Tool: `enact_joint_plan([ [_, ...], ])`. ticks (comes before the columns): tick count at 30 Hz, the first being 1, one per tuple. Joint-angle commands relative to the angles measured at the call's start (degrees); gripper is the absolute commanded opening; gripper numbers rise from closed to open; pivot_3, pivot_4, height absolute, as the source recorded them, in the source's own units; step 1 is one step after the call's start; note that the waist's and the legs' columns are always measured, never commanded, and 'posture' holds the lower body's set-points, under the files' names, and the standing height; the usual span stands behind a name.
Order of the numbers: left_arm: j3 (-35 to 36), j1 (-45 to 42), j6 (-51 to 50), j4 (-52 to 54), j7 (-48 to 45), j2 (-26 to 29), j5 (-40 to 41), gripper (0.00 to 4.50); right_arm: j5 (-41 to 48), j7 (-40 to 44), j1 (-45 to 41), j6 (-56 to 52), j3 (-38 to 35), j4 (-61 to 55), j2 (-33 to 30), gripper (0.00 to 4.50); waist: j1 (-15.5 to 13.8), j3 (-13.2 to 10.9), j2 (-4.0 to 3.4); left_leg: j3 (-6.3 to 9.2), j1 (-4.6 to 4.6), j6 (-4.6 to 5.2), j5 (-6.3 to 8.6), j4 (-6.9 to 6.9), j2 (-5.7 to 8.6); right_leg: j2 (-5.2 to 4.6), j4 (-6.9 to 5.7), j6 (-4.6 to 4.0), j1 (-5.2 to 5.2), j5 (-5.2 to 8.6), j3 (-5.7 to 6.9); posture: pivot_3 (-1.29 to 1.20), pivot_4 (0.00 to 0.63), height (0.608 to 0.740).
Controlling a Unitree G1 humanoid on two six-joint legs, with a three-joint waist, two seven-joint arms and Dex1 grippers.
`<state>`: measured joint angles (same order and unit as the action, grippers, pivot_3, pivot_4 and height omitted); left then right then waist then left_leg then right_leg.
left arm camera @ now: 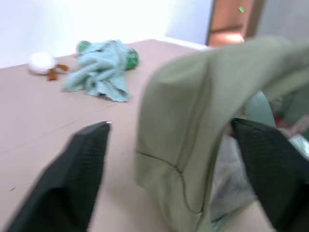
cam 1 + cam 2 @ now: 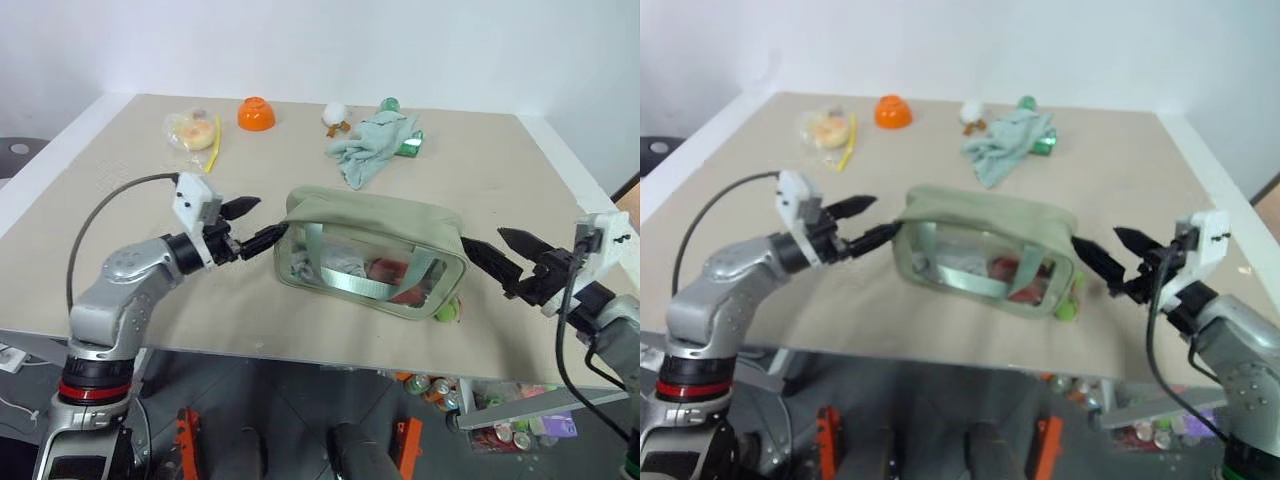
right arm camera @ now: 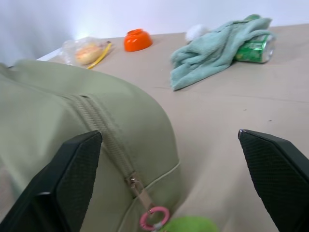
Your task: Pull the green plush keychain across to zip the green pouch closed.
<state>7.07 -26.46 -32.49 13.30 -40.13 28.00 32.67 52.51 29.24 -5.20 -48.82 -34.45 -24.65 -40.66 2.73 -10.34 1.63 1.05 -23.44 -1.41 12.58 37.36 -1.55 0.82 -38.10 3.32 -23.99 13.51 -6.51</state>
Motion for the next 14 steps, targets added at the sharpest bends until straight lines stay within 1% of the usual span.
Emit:
enact_joint_plan([
  [1, 4.61, 3.29, 0.07, 3.59, 1.46, 2.52, 0.72, 4.45, 1.7, 3.15, 4.87, -1.33, -4.02, -2.26, -3.6, 4.5, 0.0, 0.0, 0.0, 0.0, 0.0, 0.0, 0.0, 0.0, 0.0, -0.01, 0.01, 0.0, 0.0, 0.0, 0.0, 0.0, 0.15, 0.74],
  [3, 3.91, 7.67, 2.84, 4.2, 0.71, 4.46, -2.66, 4.45, -1.45, 5.74, 9.98, 1.04, -3.53, -4.18, -4.78, 4.5, 0.0, 0.01, 0.0, -0.01, 0.03, -0.01, 0.01, -0.06, 0.0, -0.02, 0.01, -0.01, 0.0, 0.04, 0.0, 0.0, 0.15, 0.74],
  [5, 2.22, 11.63, 4.5, 5.5, -0.52, 5.75, -4.35, 4.45, -2.87, 8.89, 15.3, 2.32, -2.69, -6.51, -5.52, 4.5, 0.0, 0.01, -0.01, -0.01, 0.08, -0.01, 0.02, -0.12, 0.0, -0.02, 0.01, -0.05, 0.0, 0.1, 0.0, 0.0, 0.15, 0.74],
  [8, -1.62, 16.71, 9.1, 6.62, -0.67, 6.78, -10.0, 4.45, -6.7, 12.64, 22.65, 6.47, -0.57, -9.31, -4.56, 4.5, 0.0, 0.0, 0.01, -0.01, 0.07, -0.02, 0.03, -0.11, -0.01, -0.03, 0.01, -0.15, -0.01, 0.15, 0.02, 0.0, 0.15, 0.74],
  [10, -2.89, 18.56, 11.33, 7.03, -0.82, 6.52, -11.85, 4.45, -7.71, 13.18, 24.64, 8.44, 0.18, -9.92, -3.26, 4.5, -0.01, -0.02, 0.06, -0.03, 0.11, -0.02, 0.03, -0.06, -0.02, -0.05, 0.01, -0.35, 0.04, 0.26, 0.01, 0.0, 0.15, 0.74],
  [12, -3.5, 19.7, 11.9, 7.42, -0.59, 5.78, -11.9, 4.45, -7.5, 13.86, 25.31, 9.84, 1.1, -10.53, -2.13, 4.5, 0.03, -0.02, 0.06, -0.1, 0.12, -0.03, 0.02, 0.02, -0.03, -0.09, 0.01, -0.39, 0.03, 0.23, 0.0, 0.0, 0.15, 0.74],
  [14, -4.5, 20.45, 14.0, 7.48, -0.44, 5.11, -13.03, 4.45, -7.51, 12.63, 25.94, 9.78, 2.44, -11.99, -1.01, 4.5, 0.03, -0.02, 0.06, -0.18, 0.13, -0.03, 0.0, 0.08, -0.04, -0.11, 0.01, -0.41, 0.03, 0.15, -0.04, 0.0, 0.15, 0.74],
])
